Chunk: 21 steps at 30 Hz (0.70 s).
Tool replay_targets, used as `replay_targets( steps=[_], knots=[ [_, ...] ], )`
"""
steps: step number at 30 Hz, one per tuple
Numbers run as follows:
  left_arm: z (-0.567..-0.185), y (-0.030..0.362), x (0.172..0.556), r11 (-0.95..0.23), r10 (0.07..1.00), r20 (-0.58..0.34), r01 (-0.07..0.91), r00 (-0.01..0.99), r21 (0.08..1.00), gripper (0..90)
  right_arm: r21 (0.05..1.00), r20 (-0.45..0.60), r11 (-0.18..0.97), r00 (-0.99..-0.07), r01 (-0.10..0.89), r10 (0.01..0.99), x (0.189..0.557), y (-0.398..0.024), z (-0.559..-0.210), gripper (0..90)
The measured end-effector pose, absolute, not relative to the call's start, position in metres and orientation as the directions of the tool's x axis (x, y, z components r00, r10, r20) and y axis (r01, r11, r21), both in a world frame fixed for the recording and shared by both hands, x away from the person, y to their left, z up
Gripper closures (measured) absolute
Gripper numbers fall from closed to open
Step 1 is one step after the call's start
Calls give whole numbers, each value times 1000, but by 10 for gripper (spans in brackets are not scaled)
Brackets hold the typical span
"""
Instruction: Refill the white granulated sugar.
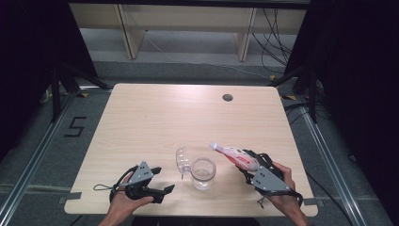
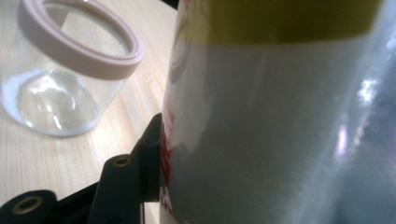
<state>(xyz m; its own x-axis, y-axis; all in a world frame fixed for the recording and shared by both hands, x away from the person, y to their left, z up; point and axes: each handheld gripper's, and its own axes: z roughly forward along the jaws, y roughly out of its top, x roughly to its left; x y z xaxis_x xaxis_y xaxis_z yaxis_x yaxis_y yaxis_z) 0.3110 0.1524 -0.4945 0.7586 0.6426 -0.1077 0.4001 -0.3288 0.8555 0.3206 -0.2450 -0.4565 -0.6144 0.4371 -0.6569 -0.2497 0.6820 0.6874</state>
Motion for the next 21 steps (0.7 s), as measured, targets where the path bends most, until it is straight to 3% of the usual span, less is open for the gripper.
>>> replay_targets(
  steps=[9, 11, 14, 15, 21],
  knots=[
    [-496, 153, 313, -343, 631, -94, 385, 770, 857, 192, 531, -778, 790, -546, -307, 311, 310, -237, -452, 485],
    [-495, 153, 313, -343, 632, -92, 384, 770, 857, 192, 443, -831, 824, -506, -353, 231, 309, -234, -450, 486],
    [-495, 154, 312, -341, 642, -92, 390, 762, 855, 189, 411, -850, 837, -485, -362, 207, 307, -232, -450, 487],
    [-495, 154, 312, -341, 642, -92, 390, 762, 855, 188, 346, -879, 853, -452, -390, 151, 307, -230, -447, 487],
    [-497, 152, 313, -335, 641, -103, 398, 760, 854, 185, 297, -893, 877, -435, -376, 116, 304, -227, -449, 488]
  ],
)
